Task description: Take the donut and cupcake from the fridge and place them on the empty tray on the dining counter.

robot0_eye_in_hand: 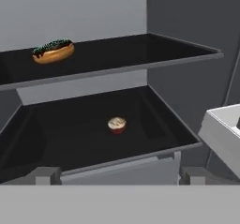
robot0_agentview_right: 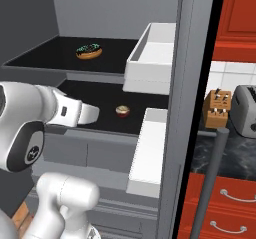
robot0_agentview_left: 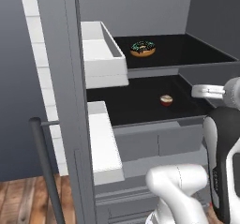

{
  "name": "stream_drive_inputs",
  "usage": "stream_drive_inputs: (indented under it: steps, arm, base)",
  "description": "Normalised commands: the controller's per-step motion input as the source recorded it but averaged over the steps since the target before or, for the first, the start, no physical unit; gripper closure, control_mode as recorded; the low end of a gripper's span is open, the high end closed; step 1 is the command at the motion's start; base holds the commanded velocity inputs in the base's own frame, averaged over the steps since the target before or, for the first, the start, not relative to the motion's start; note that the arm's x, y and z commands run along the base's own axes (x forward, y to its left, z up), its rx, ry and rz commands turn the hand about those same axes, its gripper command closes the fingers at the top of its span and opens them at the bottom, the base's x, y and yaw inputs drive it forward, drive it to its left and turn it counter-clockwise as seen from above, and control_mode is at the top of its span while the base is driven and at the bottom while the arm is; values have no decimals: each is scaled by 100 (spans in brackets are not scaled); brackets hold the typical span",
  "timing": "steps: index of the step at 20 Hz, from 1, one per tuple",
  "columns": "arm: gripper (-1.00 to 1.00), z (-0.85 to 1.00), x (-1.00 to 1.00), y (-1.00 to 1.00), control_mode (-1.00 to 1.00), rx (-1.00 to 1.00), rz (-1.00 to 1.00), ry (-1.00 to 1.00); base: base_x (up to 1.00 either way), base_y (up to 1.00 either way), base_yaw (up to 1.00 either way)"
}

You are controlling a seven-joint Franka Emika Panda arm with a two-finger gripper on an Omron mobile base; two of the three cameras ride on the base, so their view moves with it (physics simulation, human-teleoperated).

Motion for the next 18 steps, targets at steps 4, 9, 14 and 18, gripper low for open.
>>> stream_drive_inputs:
  steps: [4,9,14,18]
  arm:
    - [-100,-13,14,0,-100,2,0,13]
    - [-100,-29,11,0,-100,0,1,9]
    - [-100,-44,22,0,-100,0,0,0]
    - [-100,-36,41,0,-100,0,0,4]
  base:
    - [0,0,0]
    - [0,0,0]
    - [0,0,0]
    - [0,0,0]
